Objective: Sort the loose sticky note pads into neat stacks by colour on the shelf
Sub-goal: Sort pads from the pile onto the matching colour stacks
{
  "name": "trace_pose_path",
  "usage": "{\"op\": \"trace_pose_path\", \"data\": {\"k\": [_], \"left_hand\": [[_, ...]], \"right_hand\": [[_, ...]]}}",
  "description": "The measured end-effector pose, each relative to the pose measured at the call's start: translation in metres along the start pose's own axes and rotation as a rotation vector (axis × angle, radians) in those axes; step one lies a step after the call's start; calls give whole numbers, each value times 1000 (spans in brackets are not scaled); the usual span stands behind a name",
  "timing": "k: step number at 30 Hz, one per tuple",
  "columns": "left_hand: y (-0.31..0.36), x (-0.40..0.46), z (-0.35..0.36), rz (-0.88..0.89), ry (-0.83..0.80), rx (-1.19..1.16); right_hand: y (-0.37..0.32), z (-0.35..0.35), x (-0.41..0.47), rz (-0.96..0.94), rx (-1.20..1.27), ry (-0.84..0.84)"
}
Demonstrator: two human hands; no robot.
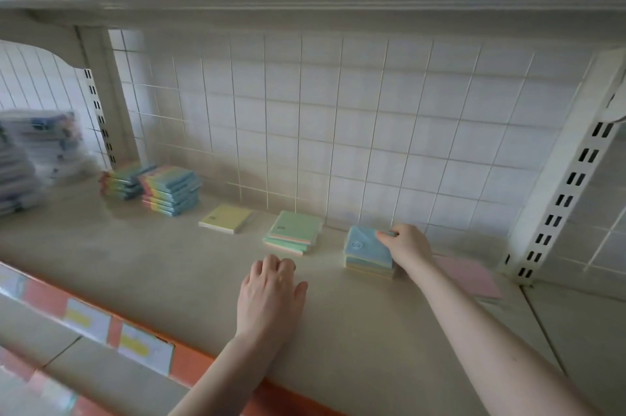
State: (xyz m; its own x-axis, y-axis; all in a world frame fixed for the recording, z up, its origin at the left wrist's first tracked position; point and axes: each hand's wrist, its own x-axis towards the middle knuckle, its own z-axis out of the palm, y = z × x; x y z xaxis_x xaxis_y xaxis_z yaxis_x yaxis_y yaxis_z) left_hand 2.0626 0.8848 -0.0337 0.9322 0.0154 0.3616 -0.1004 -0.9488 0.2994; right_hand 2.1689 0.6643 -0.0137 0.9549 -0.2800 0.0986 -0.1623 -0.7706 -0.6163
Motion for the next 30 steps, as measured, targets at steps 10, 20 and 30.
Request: {"op": "trace_pose_path", "data": {"k": [10, 20, 30], "left_hand": [[2, -1, -4, 3, -43, -51], [4, -4, -4, 77, -62, -79], [56, -28, -12, 192, -37, -178]], "right_hand": [[3, 5, -4, -41, -65, 87], [31, -43, -68, -185, -407, 373], [118, -106, -166, -33, -655, 421]]}}
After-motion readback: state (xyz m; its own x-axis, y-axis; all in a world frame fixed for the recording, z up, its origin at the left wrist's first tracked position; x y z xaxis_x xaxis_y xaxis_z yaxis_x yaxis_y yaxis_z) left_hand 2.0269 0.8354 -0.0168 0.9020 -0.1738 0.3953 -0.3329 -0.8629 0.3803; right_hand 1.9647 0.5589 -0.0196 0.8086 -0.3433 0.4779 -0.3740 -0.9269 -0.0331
